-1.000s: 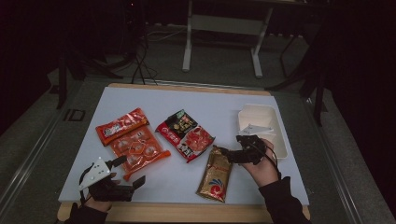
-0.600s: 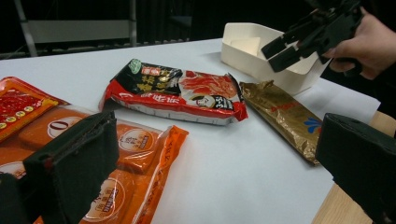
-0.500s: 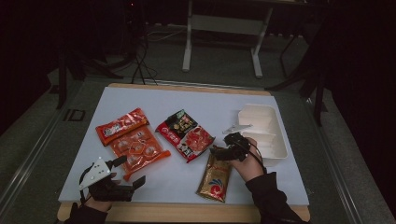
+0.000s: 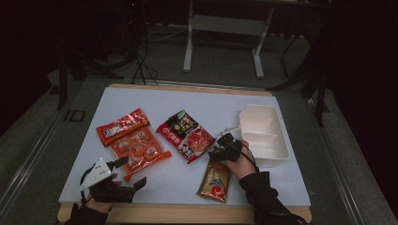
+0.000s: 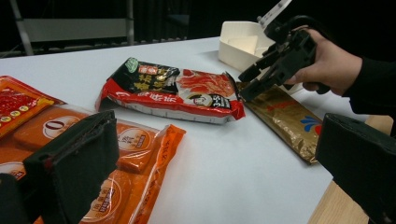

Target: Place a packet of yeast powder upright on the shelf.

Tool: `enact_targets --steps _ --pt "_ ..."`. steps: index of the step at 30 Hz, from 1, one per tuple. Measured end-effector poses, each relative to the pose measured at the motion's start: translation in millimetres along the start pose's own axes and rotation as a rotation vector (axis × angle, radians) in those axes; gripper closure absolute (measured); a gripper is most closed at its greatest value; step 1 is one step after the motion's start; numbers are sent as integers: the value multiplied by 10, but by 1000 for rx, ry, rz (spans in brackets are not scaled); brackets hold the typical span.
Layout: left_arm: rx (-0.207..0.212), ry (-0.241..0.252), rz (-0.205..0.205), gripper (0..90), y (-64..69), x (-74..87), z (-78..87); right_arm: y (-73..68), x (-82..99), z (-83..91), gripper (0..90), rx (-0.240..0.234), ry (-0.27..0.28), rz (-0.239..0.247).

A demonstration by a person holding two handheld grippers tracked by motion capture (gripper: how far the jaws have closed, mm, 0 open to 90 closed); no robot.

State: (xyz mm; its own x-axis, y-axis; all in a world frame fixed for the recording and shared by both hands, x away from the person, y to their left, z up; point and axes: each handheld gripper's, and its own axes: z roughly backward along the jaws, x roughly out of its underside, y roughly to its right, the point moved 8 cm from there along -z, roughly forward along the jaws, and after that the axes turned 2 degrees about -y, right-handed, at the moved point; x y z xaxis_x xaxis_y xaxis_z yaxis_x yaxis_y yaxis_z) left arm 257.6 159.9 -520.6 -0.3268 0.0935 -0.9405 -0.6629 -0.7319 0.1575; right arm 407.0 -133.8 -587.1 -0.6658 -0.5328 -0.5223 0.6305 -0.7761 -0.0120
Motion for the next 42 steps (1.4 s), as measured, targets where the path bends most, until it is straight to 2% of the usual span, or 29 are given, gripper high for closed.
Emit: enact_targets --steps 2,6,12,14,18,20,25,26,31,42 --pt "1 1 1 0 0 0 -1 -2 32 -32 293 -7 -22 1" --pt "1 -2 -1 0 2 2 -4 -30 52 -35 379 -15 -38 47" --pt "2 -6 -1 0 8 8 -14 -28 56 -4 709 -36 -25 76" --pt "2 -8 -3 0 8 10 -17 -46 56 -3 785 -37 -29 86" --pt "2 -11 -1 0 7 14 -22 -85 57 -1 860 -22 -29 118" --pt "1 -10 -2 0 8 13 -19 -95 56 5 880 -21 -33 136" --pt "1 -9 1 0 0 13 -17 -93 12 77 890 -52 -4 130" --pt "1 -8 1 0 1 14 -18 -97 -30 160 891 -68 22 135" --pt "-1 -11 0 0 1 16 -18 -155 -126 373 893 -122 84 145" --pt "-2 -13 1 0 5 19 -28 -258 -225 710 895 -162 146 208"
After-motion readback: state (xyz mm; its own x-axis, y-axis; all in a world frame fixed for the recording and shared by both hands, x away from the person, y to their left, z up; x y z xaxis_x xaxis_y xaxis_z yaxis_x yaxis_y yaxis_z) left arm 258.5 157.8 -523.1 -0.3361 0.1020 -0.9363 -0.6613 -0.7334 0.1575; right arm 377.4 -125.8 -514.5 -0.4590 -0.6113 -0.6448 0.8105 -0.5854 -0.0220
